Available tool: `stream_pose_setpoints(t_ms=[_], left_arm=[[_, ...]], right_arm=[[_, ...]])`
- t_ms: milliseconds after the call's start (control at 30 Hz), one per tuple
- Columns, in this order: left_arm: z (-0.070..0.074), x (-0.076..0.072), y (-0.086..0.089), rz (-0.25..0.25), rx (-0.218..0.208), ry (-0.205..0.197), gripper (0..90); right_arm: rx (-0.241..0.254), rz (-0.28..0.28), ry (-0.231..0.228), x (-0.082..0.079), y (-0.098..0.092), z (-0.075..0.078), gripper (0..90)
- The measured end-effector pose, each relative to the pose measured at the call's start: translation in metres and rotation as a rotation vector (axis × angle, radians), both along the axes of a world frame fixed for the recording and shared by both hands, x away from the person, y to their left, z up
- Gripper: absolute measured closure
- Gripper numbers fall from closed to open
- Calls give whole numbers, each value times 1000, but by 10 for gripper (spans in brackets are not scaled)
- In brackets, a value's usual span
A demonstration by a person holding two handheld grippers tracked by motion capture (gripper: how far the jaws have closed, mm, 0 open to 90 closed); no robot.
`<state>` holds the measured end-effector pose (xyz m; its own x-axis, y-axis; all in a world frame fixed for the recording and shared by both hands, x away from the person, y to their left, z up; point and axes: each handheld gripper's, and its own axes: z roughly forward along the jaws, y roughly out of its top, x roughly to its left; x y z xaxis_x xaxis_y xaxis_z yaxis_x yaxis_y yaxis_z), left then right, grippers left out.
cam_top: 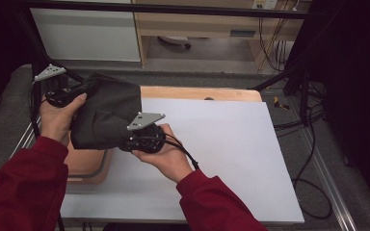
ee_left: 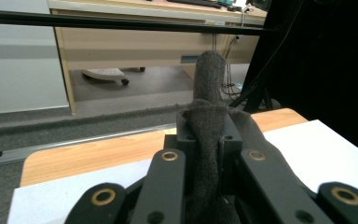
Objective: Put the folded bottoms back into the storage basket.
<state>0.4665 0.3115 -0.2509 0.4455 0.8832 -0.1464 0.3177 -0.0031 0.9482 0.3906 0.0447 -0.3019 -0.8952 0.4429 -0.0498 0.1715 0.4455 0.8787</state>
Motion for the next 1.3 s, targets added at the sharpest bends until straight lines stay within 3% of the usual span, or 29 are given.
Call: stream_pose_setpoints(t_ms=[800,1300], left_arm=[[5,-2,48,65,6,-25,840],[3,-5,67,93,10,-27,840]], right_arm=[[1,40,-13,11,50,5,645],[-12,59,-15,13,71,5,644]])
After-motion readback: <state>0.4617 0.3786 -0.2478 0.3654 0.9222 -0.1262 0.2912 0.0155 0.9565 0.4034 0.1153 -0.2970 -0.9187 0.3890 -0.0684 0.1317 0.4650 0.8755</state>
